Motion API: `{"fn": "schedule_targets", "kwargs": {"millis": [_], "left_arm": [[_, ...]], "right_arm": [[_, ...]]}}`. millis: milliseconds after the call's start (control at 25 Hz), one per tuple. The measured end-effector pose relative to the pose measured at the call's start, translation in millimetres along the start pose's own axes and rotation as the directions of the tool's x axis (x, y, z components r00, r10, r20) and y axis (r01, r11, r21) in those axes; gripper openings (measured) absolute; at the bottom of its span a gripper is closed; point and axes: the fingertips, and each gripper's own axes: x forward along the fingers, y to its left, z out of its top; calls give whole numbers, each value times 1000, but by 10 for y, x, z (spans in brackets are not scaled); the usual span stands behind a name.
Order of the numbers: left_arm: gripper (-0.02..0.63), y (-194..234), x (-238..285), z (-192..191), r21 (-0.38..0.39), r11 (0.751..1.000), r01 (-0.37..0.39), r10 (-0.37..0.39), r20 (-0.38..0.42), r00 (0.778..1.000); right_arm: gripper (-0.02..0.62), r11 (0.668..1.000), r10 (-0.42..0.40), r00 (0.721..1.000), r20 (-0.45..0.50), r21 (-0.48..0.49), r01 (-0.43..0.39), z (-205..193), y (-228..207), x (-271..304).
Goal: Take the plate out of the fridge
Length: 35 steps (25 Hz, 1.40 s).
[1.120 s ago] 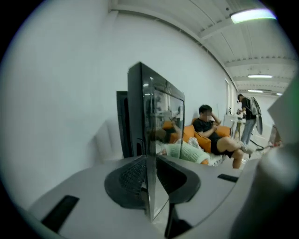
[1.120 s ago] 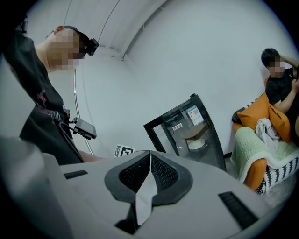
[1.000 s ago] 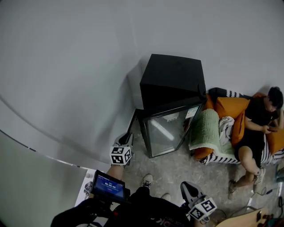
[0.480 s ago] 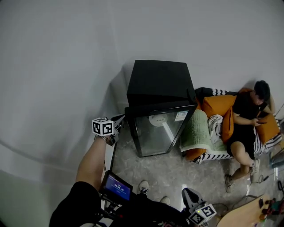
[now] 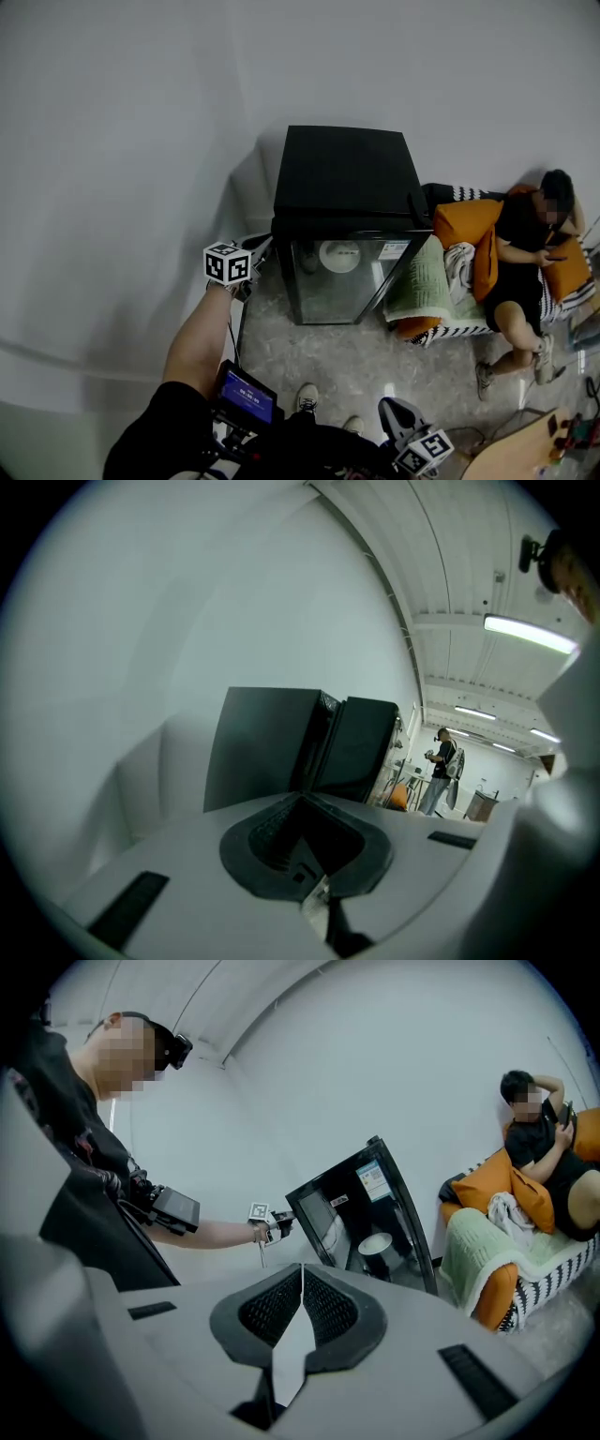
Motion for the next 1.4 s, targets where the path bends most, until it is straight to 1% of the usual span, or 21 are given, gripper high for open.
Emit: {"fn": "schedule_targets", "kwargs": {"millis": [120,240,360,480,560,600,640,720,760,800,840,880,960,1000,1040,1160,1280,1360,1400], "left_arm": [[-15,-34,-20,-61,9,999,38,-38,-23,999],[-15,-47,-6,-66,43,998,36,-34,-41,999],[-17,-55,4,-65,76,997,32,-27,-60,998],[-17,-92,-52,-116,117,992,52,-41,-88,995],[-17,-147,-82,-182,156,985,71,-52,-120,991],[-15,-168,-82,-192,169,983,73,-52,-126,991],[-15,-176,-81,-184,172,983,69,-49,-119,992],[-14,-158,-92,-167,157,986,60,-48,-80,996],[-14,-133,-98,-181,150,987,53,-44,-63,997],[-12,-93,-102,-219,155,987,39,-30,-59,998],[-12,-43,-106,-291,175,984,21,-8,-72,997],[-12,5,-106,-399,202,979,7,13,-101,995],[-11,31,-69,-671,233,972,16,24,-167,986],[-1,11,-23,-795,230,973,28,17,-189,982],[58,-9,37,-890,217,976,34,10,-199,980],[71,-1,192,-984,161,987,12,15,-167,986],[80,6,249,-972,139,990,18,2,-139,990],[80,-3,265,-986,157,987,45,-20,-157,987],[80,-9,276,-999,178,982,64,-32,-179,983]], "right_arm": [[8,999,-25,999,-36,30,26,-54,-55,14],[8,1000,-4,998,-56,10,4,-63,-59,112],[9,995,60,996,-73,-79,-66,84,1,354],[9,973,151,984,-95,-162,-165,386,145,727],[11,942,195,972,-131,-251,-223,596,254,1010],[42,917,205,965,-162,-312,-247,710,304,1166],[66,887,203,960,-191,-378,-263,837,349,1331],[66,826,197,956,-219,-488,-282,1105,463,1648],[66,804,206,951,-229,-514,-298,1195,528,1768],[66,793,220,945,-241,-520,-317,1236,581,1852],[66,792,234,939,-251,-512,-334,1226,615,1903],[66,798,244,934,-261,-493,-346,1167,630,1924],[66,820,251,925,-285,-445,-360,942,604,1907],[66,831,250,920,-303,-420,-364,808,576,1889],[66,840,249,914,-322,-398,-369,686,551,1874],[66,858,256,903,-345,-350,-377,487,529,1816],[66,883,260,915,-309,-306,-355,513,468,1746],[65,906,228,926,-302,-282,-315,504,332,1691],[66,916,216,929,-299,-267,-299,491,272,1664]]}}
